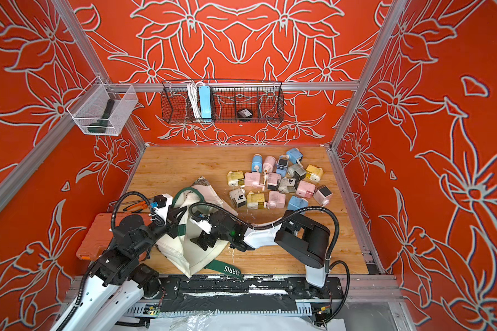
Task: Take out the pencil sharpeners from the tote bags
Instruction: Pick up the pencil sharpener from the canvas bag.
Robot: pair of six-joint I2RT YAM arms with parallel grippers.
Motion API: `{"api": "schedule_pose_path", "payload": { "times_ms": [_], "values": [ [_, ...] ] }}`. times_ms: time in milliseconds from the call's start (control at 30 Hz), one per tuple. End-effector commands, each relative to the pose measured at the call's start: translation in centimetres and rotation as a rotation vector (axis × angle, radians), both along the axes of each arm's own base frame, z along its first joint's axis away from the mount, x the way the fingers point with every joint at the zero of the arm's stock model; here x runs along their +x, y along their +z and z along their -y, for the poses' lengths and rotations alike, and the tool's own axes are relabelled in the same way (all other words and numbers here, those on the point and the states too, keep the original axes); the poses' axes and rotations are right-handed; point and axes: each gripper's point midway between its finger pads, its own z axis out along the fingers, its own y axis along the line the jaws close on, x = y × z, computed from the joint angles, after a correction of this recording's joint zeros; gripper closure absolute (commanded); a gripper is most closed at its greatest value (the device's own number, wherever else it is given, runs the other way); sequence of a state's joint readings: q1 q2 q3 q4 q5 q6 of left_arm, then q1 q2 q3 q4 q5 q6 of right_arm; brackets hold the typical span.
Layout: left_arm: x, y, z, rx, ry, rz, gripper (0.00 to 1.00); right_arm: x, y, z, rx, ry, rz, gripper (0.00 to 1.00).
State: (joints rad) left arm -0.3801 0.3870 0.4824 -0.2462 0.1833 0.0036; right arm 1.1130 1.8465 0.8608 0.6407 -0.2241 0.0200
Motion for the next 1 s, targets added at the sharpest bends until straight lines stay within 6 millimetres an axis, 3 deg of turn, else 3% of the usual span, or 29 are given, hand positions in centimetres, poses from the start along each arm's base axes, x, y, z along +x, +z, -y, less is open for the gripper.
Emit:
{"api": "schedule_pose_path", "payload": {
  "times_ms": [0,167,300,600,700,967],
  "values": [
    [-0.7,2.5,1.0,-0.018,-0.074,0.097,1.00,-1.2,0.8,-0.9,0.097,0.076,0.050,0.05],
    [-0.6,4.7,1.6,0.030,-0.116,0.182,1.00,-0.7,0.6,-0.5,0.169,0.057,0.150,0.01],
    [0.2,4.5,1.9,0.084,-0.126,0.201,1.00,-0.3,0.1,-0.4,0.188,0.040,0.189,0.01],
    [0.6,3.9,3.7,0.054,-0.213,0.189,1.00,-1.2,-2.1,-2.4,0.182,0.099,0.149,0.01],
    [0.8,3.6,3.8,0.032,-0.212,0.179,1.00,-0.6,-2.8,-2.9,0.160,0.082,0.173,0.01],
    [1.1,3.4,4.1,-0.004,-0.217,0.138,1.00,0.9,-1.9,-5.0,0.156,0.055,0.183,0.01]
  ]
}}
